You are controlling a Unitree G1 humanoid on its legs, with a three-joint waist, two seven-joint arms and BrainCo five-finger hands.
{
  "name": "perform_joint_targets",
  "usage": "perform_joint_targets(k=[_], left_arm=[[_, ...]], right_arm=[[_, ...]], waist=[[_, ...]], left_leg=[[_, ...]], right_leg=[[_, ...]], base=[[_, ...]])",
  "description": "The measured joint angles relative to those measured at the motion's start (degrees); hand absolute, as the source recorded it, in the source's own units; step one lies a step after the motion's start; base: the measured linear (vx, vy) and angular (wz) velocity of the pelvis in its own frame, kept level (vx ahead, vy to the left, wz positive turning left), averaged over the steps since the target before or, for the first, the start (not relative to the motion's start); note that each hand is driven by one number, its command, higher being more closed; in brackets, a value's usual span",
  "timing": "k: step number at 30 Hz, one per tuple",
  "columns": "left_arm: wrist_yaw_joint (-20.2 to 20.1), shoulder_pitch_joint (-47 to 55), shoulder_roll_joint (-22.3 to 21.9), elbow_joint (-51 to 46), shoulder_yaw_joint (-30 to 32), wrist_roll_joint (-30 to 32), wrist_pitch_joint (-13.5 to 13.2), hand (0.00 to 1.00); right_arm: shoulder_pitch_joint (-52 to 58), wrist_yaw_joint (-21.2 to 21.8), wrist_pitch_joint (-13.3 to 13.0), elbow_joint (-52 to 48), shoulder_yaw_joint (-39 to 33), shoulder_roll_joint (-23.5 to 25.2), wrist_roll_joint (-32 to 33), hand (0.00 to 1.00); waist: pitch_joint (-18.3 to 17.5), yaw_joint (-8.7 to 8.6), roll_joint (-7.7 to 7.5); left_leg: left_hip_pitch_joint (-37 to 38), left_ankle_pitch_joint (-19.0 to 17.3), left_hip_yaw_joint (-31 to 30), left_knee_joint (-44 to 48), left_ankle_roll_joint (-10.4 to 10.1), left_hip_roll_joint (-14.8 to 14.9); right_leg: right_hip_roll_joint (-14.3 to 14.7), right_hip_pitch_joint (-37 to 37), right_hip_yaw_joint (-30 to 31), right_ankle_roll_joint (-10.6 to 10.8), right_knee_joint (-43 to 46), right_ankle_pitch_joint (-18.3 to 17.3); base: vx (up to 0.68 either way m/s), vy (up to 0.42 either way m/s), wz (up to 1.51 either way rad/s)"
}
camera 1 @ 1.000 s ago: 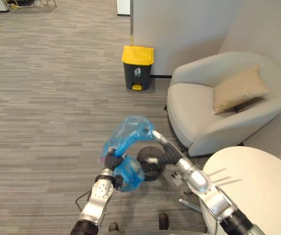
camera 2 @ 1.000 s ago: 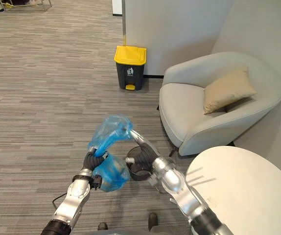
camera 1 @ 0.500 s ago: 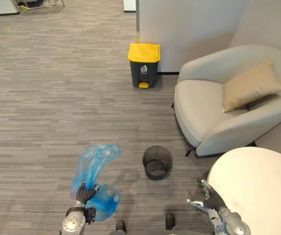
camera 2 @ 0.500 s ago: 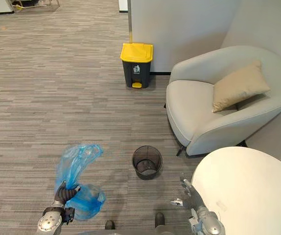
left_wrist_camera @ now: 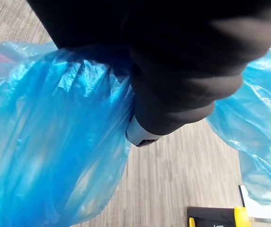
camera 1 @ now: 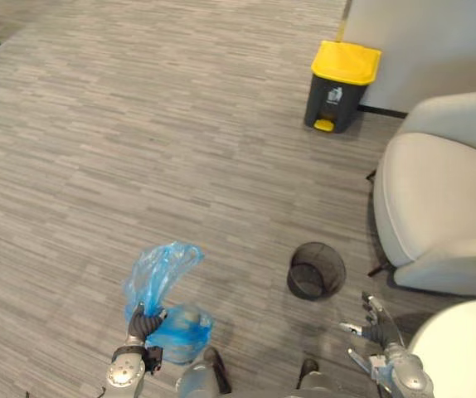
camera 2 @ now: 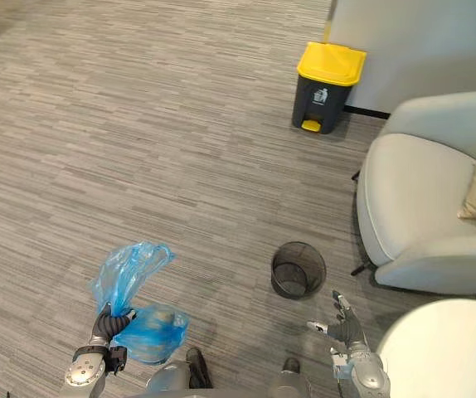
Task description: Gather rubbish on tea table into small bin, then transfer packed bag to large trash can.
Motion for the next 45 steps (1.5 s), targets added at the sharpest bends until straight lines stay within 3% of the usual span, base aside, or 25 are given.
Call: perform_joint_targets(k=[2, 4, 5, 7, 11, 14, 15, 16, 17, 19, 21, 22, 23, 26, 28, 31, 33, 34, 36, 37, 39, 41, 43, 44, 45], left_arm=[[0.0, 0.1, 0.3, -0.1, -0.3, 0.0, 0.1, 1.00], [0.0, -0.1, 1.2, -0.8, -1.8, 0.0, 0.1, 1.00], [0.0, -0.2, 1.7, -1.0, -2.1, 0.0, 0.1, 1.00], [0.0, -1.0, 3.8, -1.0, -3.4, 0.0, 0.1, 1.00], [0.0, -4.7, 4.0, -0.7, -4.3, 0.1, 0.1, 1.00], [-0.1, -6.4, 3.9, 0.6, -4.5, 0.1, -0.2, 1.00], [-0.1, -6.1, 2.7, 2.4, -4.5, 0.1, -0.1, 1.00], [-0.2, -6.1, 1.2, 3.0, -4.6, 0.2, 0.1, 1.00], [-0.4, -5.5, 0.8, 3.0, -4.5, 0.2, 0.1, 1.00], [-0.6, -4.4, -1.7, 2.6, -3.5, 0.1, 0.1, 1.00], [-1.3, -1.6, -2.9, 0.1, -3.7, 0.1, 0.0, 1.00], [-1.3, -1.3, -3.0, -0.6, -3.7, 0.1, 0.0, 1.00], [-1.3, -0.2, -3.4, -2.4, -3.7, 0.0, -0.1, 1.00], [-1.4, 1.0, -5.1, -4.6, -3.7, 0.0, -0.2, 1.00], [-1.4, 3.2, -5.6, -6.2, -4.5, -0.4, -0.4, 1.00], [-1.4, 4.8, -6.4, -6.4, -5.4, -0.4, -0.5, 1.00], [-1.4, 4.6, -5.2, -8.0, -5.6, -0.4, -0.4, 1.00], [-1.4, 4.4, -4.4, -9.9, -5.7, -0.4, -0.4, 1.00], [-1.1, 2.8, -3.0, -10.4, -5.8, -0.4, -0.2, 1.00], [-0.9, 1.9, -2.2, -10.4, -6.1, -0.4, 0.1, 1.00], [0.0, 0.2, -1.1, -10.5, -6.0, -0.5, 0.0, 1.00], [0.1, -1.8, -0.2, -10.0, -5.8, -0.6, -0.1, 1.00], [0.2, -4.1, 0.3, -7.7, -5.0, -0.5, -0.1, 1.00], [0.3, -4.9, 0.4, -5.5, -4.5, -0.5, -0.1, 1.00], [0.7, -5.6, -1.0, -2.8, -4.5, -0.5, 0.1, 1.00]], right_arm=[[-0.4, -0.1, 0.3, 0.0, 0.0, 0.6, -0.3, 0.00], [0.2, -0.2, 0.5, 0.0, 0.1, 1.2, -0.3, 0.00], [0.4, -0.3, 0.6, 0.0, 0.1, 1.7, -0.3, 0.00], [1.5, -0.2, 0.8, -0.1, 0.1, 3.6, -0.3, 0.00], [1.1, -0.2, 0.8, -0.7, 0.0, 3.1, -0.2, 0.00], [1.0, 0.1, 0.8, -1.1, 0.2, 2.5, -0.4, 0.00], [1.3, 0.1, 0.8, -1.3, 0.4, 1.3, -0.4, 0.00], [0.4, 0.3, 1.1, -1.6, 0.5, 0.6, -0.5, 0.00], [0.5, 0.3, 1.2, -2.3, 0.6, 0.8, -0.5, 0.00], [1.7, 0.4, 1.4, -5.6, 0.6, 0.5, -0.8, 0.00], [2.5, 0.0, 1.2, -10.1, 0.8, 0.5, -0.8, 0.00], [2.5, 0.0, 0.9, -11.1, 0.9, 0.6, -0.8, 0.00], [2.5, 0.0, 0.0, -13.0, 1.4, 0.7, -0.4, 0.00], [2.1, 0.1, -0.2, -14.0, 1.7, 0.4, -0.4, 0.00], [1.4, 0.0, -0.3, -14.0, 2.2, -0.1, -0.7, 0.00], [2.0, -0.5, 0.1, -13.3, 2.8, -1.1, -2.4, 0.00], [3.2, -0.9, 0.3, -14.2, 4.1, 0.5, -2.7, 0.00], [2.9, -0.9, 0.3, -14.2, 4.2, 1.3, -2.8, 0.00], [2.2, -1.0, 0.3, -14.2, 4.2, 1.6, -3.1, 0.00], [1.9, -1.0, 0.3, -14.2, 4.2, 1.6, -3.4, 0.00], [1.5, -1.0, 0.2, -14.2, 4.2, 1.6, -4.0, 0.00], [0.6, -1.0, 0.1, -13.9, 4.0, 1.6, -4.3, 0.00], [-0.7, -1.0, 0.0, -11.4, 3.9, 1.1, -4.5, 0.00], [-1.3, -1.0, 0.2, -9.0, 3.7, 0.6, -4.6, 0.00], [-1.3, -1.0, 0.5, -6.6, 2.9, 0.1, -4.8, 0.00]], waist=[[0.7, -0.19, -1.15], [1.3, -1.73, -1.13], [1.9, -1.97, -0.37], [2.2, -3.32, -1.25], [3.1, -3.71, -0.17], [3.4, -4.57, 0.34], [3.0, -5.68, 0.83], [3.2, -5.34, 3.15], [3.2, -5.33, 3.05], [3.7, -4.67, 3.48], [4.3, -3.10, 2.75], [4.5, -2.68, 2.01], [4.4, -0.89, 0.81], [4.7, 1.81, 0.66], [4.5, 4.24, 0.85], [2.1, 4.82, 2.99], [0.8, 4.00, -0.46], [1.1, 3.96, -1.90], [1.6, 2.64, -2.39], [1.9, 2.41, -1.92], [1.9, 1.74, -1.33], [1.9, 0.51, -1.30], [2.0, -1.24, -1.18], [1.9, -1.94, -1.41], [2.0, -1.88, 0.33]], left_leg=[[0.6, -4.0, -0.9, 2.0, 0.5, -2.0], [3.4, -5.5, -3.0, 1.0, 1.6, -3.8], [4.1, -5.9, -3.8, 0.8, 2.0, -3.8], [9.1, -6.4, -6.1, -2.7, 1.1, -4.4], [16.4, -7.3, -6.8, -9.6, -1.2, -4.8], [24.1, -8.7, -6.7, -13.6, -6.7, -4.4], [26.3, -9.7, -7.2, -12.0, -8.7, -3.8], [25.8, -7.7, -6.6, -7.1, -12.6, -0.8], [24.2, -5.2, -6.8, -2.4, -13.2, -0.2], [18.1, 9.6, -8.3, 16.4, -8.0, 3.9], [10.4, 6.4, -10.5, 37.7, -4.2, 8.0], [8.1, 5.2, -10.6, 39.9, -2.9, 7.7], [2.0, 2.2, -9.6, 40.2, -1.7, 6.9], [-6.7, -2.0, -10.9, 27.2, -0.6, 2.4], [-8.2, -0.5, -19.9, 6.2, -3.4, -3.2], [-7.3, 4.1, -23.1, 1.3, -3.1, -3.6], [-5.5, -0.7, -17.0, 4.2, -1.7, -4.1], [-3.2, -3.1, -14.3, 4.8, -1.1, -4.1], [3.1, -6.5, -12.5, 2.6, -0.1, -4.4], [7.3, -7.3, -11.0, 0.5, 0.1, -4.3], [14.0, -8.1, -9.3, -4.6, 0.0, -3.7], [17.0, -8.2, -9.1, -8.0, -0.1, -3.4], [19.1, -8.2, -9.4, -10.3, -0.3, -3.1], [20.8, -8.6, -10.0, -10.6, -2.4, -3.3], [22.9, -9.4, -11.3, -9.4, -4.2, -1.4]], right_leg=[[-4.3, -2.7, 2.0, -0.8, 10.6, -1.5], [-5.8, -10.9, 9.3, -7.9, 28.7, 1.0], [-4.4, -12.9, 11.6, -6.9, 32.7, -0.8], [1.6, -16.6, 12.9, -5.3, 36.4, -7.1], [6.0, -25.3, 3.1, -7.8, 23.8, -7.3], [10.2, -28.6, -3.0, -14.0, 8.7, 4.9], [10.3, -29.2, -2.5, -21.3, 13.1, 9.9], [11.3, -29.1, -4.1, -22.2, 17.4, 6.4], [11.4, -28.6, -3.9, -22.2, 19.0, 4.1], [14.1, -23.1, -2.4, -22.3, 18.1, 0.9], [19.2, -11.1, 1.4, -22.4, 12.0, -1.0], [19.6, -8.7, 2.7, -22.4, 10.6, -1.1], [20.0, -3.7, 6.2, -22.4, 6.6, -1.1], [20.7, 3.9, 14.1, -20.8, 0.6, -2.3], [20.3, 6.6, 20.8, -18.4, 0.3, -7.3], [20.2, 7.1, 27.8, -15.0, 7.0, -15.3], [17.0, 4.6, 28.7, -11.9, 15.0, -15.9], [15.6, 1.7, 28.0, -7.8, 22.7, -14.8], [13.3, -6.7, 24.6, -1.4, 42.1, -9.4], [12.5, -9.9, 22.6, -4.6, 46.5, -11.3], [12.2, -15.9, 17.3, -7.4, 45.3, -12.9], [12.1, -21.7, 14.7, -7.7, 39.3, -13.0], [12.2, -25.8, 15.0, -6.9, 25.2, -9.5], [12.6, -25.8, 15.4, -8.6, 16.3, -0.8], [13.5, -24.6, 15.2, -9.6, 18.6, 3.3]], base=[[0.24, 0.250, 0.22], [0.31, 0.210, 0.48], [0.44, 0.182, 0.60], [0.47, 0.083, 0.58], [0.58, -0.005, 0.26], [0.78, -0.090, 0.26], [0.76, -0.121, 0.05], [0.75, -0.133, -0.06], [0.75, -0.155, -0.45], [0.68, -0.179, -0.41], [0.67, -0.151, -0.78], [0.73, -0.103, -1.04], [0.59, -0.048, -0.88], [0.55, 0.027, -1.29], [0.56, 0.188, -1.65], [0.55, 0.303, -1.71], [0.77, 0.352, -1.34], [0.62, 0.240, -1.15], [0.50, 0.204, -0.80], [0.56, 0.197, -0.66], [0.44, 0.081, -0.52], [0.52, 0.022, -0.03], [0.51, -0.067, 0.32], [0.59, -0.113, 0.26], [0.70, -0.134, 0.17]])
